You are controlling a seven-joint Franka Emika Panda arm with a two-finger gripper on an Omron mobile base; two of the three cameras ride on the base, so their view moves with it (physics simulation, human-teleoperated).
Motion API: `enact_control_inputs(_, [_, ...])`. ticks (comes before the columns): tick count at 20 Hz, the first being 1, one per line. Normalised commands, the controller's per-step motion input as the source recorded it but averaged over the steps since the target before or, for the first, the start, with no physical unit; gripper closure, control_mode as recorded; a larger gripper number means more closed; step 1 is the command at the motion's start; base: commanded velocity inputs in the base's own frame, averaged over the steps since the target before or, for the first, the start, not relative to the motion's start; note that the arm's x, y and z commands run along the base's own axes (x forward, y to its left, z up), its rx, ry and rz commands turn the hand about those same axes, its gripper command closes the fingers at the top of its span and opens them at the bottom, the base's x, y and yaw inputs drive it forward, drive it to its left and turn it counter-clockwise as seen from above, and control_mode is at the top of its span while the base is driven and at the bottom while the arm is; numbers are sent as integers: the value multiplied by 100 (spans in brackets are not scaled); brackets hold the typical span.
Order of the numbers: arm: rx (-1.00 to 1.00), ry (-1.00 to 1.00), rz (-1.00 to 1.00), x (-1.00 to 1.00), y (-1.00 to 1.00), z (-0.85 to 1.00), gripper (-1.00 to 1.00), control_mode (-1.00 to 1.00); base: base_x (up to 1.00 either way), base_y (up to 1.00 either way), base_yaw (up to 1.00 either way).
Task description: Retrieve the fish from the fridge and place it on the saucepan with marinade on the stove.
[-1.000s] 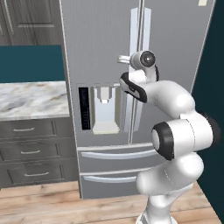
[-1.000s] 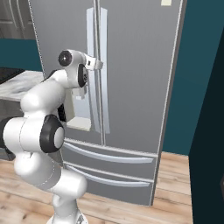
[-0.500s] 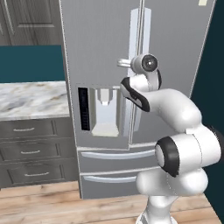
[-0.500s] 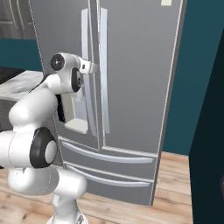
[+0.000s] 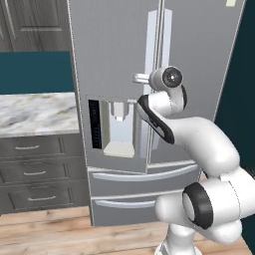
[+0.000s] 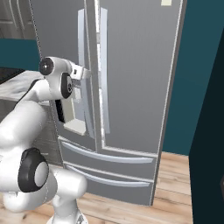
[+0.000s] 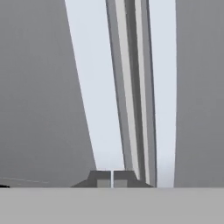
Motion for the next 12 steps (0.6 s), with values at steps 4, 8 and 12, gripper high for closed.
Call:
enact_control_inputs(4, [0,7,0,-49,30,0,100,-100,0,0,0])
enact_control_inputs(8, [0,8,0,-40,36,0,100,-100,0,0,0])
enact_control_inputs(12, [0,1,0,-37,21,0,100,-100,0,0,0])
